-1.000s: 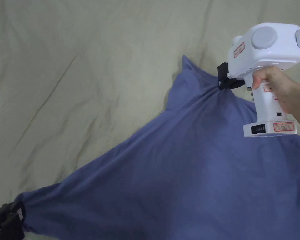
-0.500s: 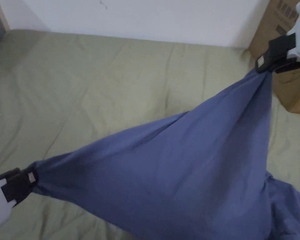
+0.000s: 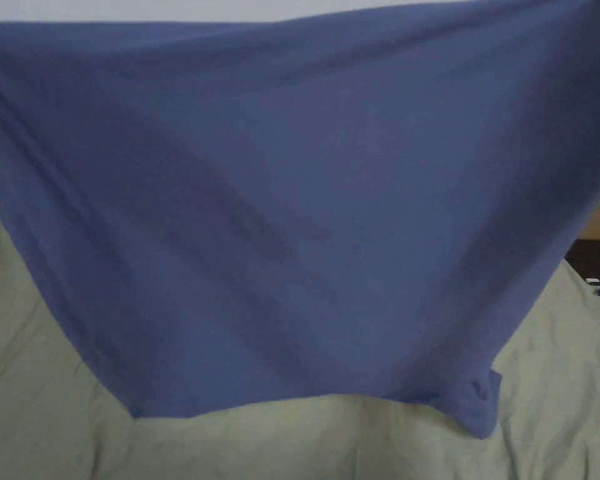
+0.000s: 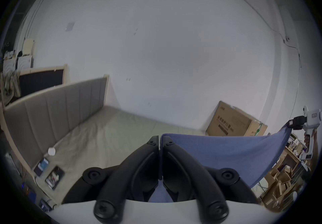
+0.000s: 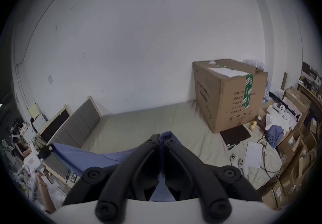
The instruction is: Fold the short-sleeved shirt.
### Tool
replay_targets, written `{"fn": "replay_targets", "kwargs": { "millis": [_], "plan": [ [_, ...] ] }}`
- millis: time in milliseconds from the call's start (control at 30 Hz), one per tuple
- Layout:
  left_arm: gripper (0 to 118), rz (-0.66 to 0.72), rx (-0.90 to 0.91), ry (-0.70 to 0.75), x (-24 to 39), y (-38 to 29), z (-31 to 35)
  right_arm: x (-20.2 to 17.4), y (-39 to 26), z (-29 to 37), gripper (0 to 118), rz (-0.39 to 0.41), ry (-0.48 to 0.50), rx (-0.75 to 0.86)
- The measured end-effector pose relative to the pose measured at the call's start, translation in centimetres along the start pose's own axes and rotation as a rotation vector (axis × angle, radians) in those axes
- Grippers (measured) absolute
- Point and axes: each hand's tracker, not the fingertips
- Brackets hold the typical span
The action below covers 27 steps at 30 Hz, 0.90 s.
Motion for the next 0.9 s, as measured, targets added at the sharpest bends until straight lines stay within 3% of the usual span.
{"fn": "replay_targets", "kwargs": {
  "millis": [133,300,433,767,900],
  "plan": [
    [1,0.047,0.013,-0.051,0.7,5.4,-0.7,0.0,2.5,1.4,3,0.001,-0.027,0.080],
    [1,-0.030,0.038,0.009,2.6,9.8,-2.8,-0.9,5.6,1.1,3,-0.079,-0.022,0.124],
    [1,-0.164,0.038,0.123,5.0,12.2,-6.4,-2.3,8.2,-1.7,3,-0.077,-0.059,0.142],
    [1,-0.330,0.065,0.394,9.5,16.4,-20.5,-6.6,14.0,-13.9,3,-0.023,-0.213,0.184],
    [1,-0.334,0.083,0.422,10.6,17.5,-26.5,-7.7,16.8,-19.2,3,-0.001,-0.282,0.228]
  ]
}}
